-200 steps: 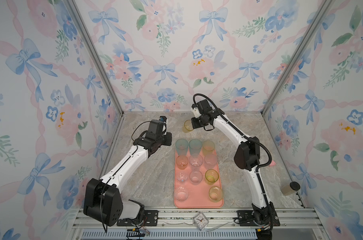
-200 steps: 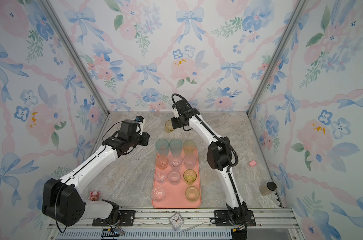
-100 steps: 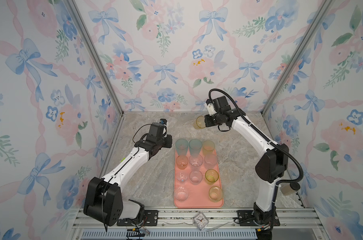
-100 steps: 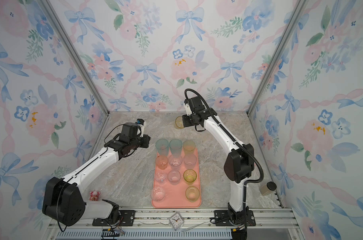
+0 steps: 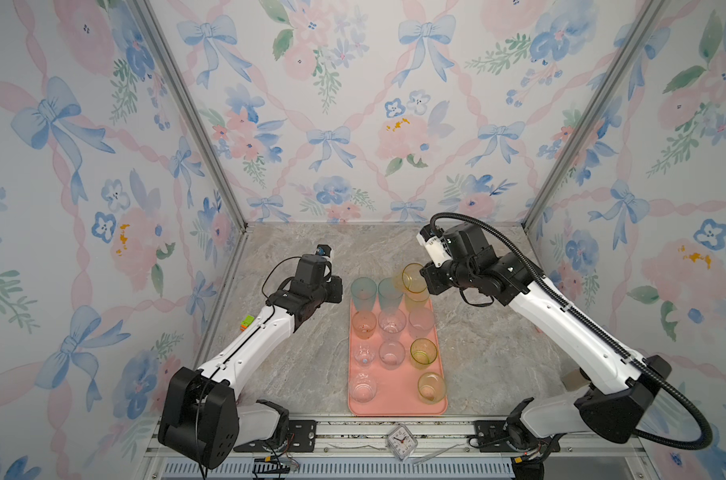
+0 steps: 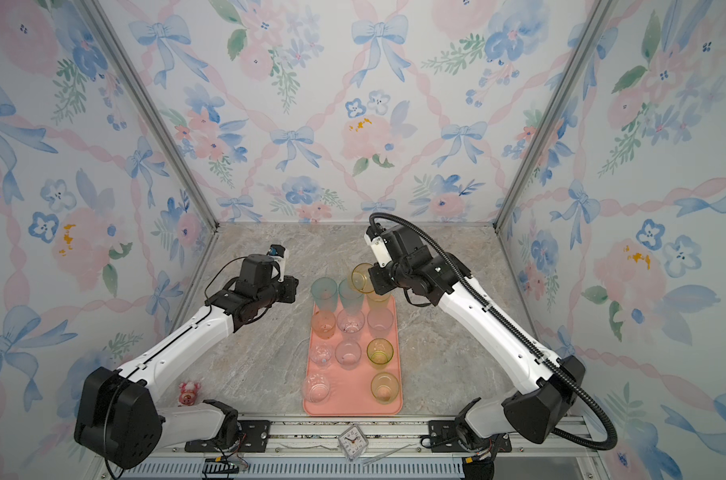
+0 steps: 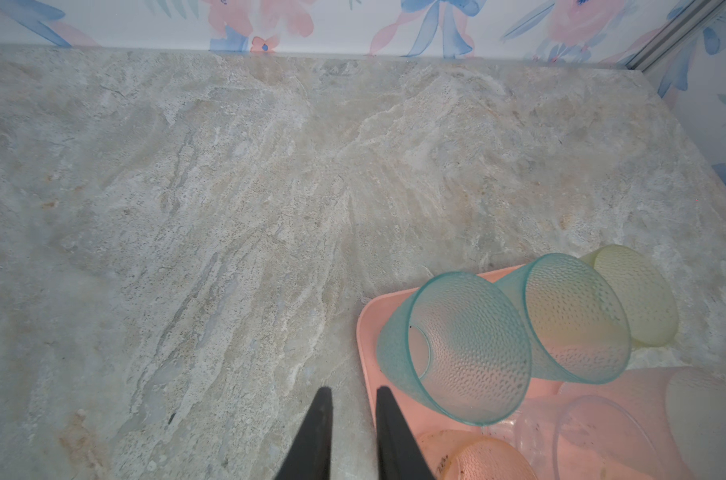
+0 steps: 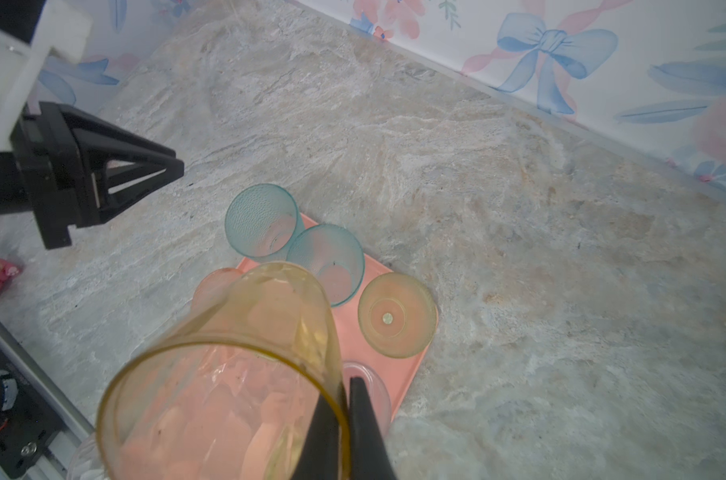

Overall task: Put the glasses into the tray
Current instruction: 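Lift the yellow cup with the right gripper and carry it over the tray, then lower the yellow cup onto the tray's near end with the right gripper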

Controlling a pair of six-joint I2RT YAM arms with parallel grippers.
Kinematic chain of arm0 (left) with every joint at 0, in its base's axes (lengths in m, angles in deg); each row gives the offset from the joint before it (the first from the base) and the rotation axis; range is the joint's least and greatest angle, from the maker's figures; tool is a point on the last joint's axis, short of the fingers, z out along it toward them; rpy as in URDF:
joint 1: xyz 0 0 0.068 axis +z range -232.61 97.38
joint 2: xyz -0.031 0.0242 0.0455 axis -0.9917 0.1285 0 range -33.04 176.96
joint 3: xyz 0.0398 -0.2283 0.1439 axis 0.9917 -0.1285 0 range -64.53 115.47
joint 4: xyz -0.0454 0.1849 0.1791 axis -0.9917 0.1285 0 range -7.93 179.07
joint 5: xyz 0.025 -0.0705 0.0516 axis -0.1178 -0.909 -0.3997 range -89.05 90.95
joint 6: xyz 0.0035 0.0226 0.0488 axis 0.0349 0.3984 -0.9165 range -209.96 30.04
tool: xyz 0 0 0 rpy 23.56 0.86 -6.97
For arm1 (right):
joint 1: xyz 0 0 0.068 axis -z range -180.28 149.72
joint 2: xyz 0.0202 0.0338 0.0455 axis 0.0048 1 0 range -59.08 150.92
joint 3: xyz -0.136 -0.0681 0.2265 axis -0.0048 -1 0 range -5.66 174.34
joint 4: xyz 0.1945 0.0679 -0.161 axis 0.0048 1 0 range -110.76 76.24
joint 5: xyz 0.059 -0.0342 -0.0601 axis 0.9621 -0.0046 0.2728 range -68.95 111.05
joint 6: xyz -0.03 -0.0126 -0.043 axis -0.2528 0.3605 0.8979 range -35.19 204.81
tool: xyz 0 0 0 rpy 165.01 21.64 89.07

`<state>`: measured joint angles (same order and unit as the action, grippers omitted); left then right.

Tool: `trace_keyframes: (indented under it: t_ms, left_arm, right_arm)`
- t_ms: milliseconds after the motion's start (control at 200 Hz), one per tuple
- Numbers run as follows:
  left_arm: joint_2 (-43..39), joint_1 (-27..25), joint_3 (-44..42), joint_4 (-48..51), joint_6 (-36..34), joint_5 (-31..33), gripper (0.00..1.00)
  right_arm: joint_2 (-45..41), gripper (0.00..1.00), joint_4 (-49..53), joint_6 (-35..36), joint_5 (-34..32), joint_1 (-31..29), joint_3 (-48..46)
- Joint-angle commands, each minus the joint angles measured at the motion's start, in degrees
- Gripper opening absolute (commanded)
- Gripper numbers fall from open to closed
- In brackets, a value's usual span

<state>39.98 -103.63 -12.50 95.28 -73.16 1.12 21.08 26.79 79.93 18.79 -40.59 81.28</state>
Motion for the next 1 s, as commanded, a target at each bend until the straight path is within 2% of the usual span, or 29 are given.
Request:
trace_keyframes:
  t_ms: [0,290,650,810,995]
  left_arm:
    - [-1.97,-0.35,-1.18,-1.5,0.69,0.64,0.22]
    - [-4.89,-0.89,-3.25,-2.35,1.13,1.6,0.22]
    - [-7.94,-1.44,-5.0,-2.4,1.22,1.76,0.22]
    - [-9.0,-1.5,-5.86,-2.37,0.96,1.7,0.22]
    - [-9.78,-1.75,-6.59,-2.25,0.96,1.64,0.23]
  right_arm:
    - [-3.61,0.0,4.57,-0.43,-4.45,-4.1,-3.4]
    - [-9.01,0.0,9.61,-5.21,-11.96,-17.96,-8.11]
    - [-7.42,0.0,11.42,-12.0,-18.79,-32.81,-11.52]
    - [-5.12,0.0,11.31,-14.92,-20.24,-37.35,-12.74]
    - [-2.68,0.0,10.97,-17.12,-20.59,-39.77,-14.3]
